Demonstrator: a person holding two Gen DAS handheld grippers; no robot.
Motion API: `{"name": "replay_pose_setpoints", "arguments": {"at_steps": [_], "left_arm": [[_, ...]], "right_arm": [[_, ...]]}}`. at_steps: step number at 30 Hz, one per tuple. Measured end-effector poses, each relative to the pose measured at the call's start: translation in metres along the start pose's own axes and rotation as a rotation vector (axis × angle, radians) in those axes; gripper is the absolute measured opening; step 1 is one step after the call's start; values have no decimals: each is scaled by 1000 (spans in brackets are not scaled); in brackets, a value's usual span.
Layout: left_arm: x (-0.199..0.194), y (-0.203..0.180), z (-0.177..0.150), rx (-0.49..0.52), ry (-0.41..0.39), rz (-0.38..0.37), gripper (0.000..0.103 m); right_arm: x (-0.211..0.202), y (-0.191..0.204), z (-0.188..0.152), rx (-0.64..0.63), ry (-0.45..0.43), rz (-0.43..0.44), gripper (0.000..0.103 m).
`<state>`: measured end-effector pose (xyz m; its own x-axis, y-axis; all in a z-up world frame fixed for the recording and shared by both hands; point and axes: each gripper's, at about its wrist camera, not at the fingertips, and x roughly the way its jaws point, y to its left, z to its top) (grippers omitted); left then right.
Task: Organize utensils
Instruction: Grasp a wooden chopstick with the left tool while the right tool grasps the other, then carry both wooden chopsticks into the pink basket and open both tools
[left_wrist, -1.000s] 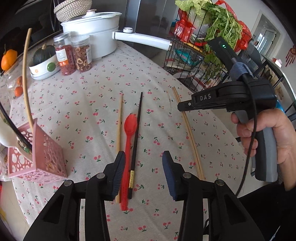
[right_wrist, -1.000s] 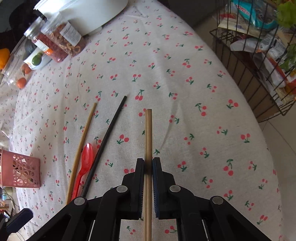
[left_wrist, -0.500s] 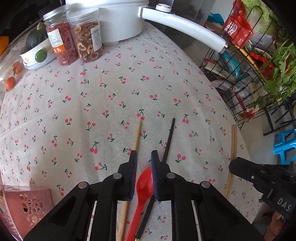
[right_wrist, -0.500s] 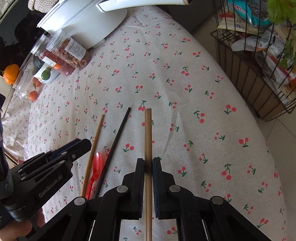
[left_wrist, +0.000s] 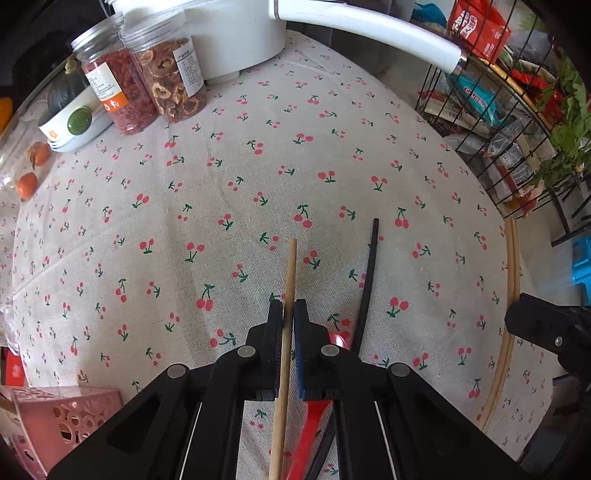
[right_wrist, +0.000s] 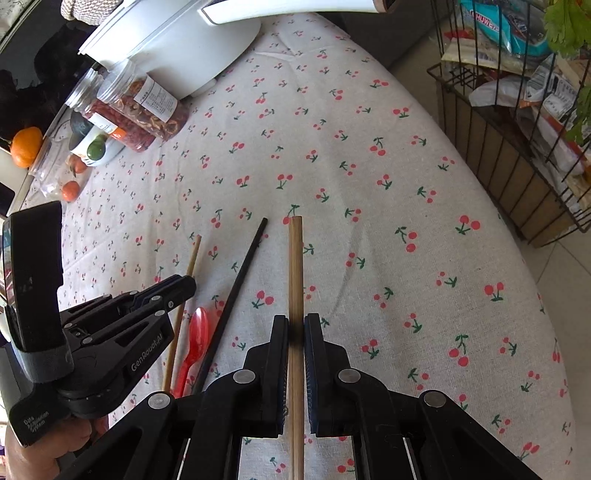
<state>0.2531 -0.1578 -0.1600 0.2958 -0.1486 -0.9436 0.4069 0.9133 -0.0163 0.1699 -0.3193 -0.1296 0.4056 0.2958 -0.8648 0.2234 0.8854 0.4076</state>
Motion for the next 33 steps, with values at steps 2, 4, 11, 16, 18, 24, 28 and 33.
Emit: {"name": "replay_pose_setpoints", "arguments": {"at_steps": [2,4,11,16,18,24,28,33], "left_arm": [[-19,-1,-10,12,-30,-30,5],[-42,-4,-22,44,-79,-34,5],[-117,4,-71,95,-240,-75,5],[-159,25,-107,94,-340,-117,5],[-170,34,-120,86,-381,-134,5],[-201,58,-147,33,-464,-189,5],[-233,66,-162,59,-560,-170,5],[-277,89,-176,31,-679,-188,5]], "right_arm": [[-7,4,-5,-3,-22,3,6],[-15,9,-9,-4,-41,10,5],[-47,38,-28,-39,-143,29,5],[-63,64,-45,-120,-210,-5,5],[-68,72,-51,-148,-228,-5,5],[-88,101,-67,-246,-292,7,5],[-103,122,-74,-318,-340,23,5],[-123,147,-82,-384,-408,60,4]]}}
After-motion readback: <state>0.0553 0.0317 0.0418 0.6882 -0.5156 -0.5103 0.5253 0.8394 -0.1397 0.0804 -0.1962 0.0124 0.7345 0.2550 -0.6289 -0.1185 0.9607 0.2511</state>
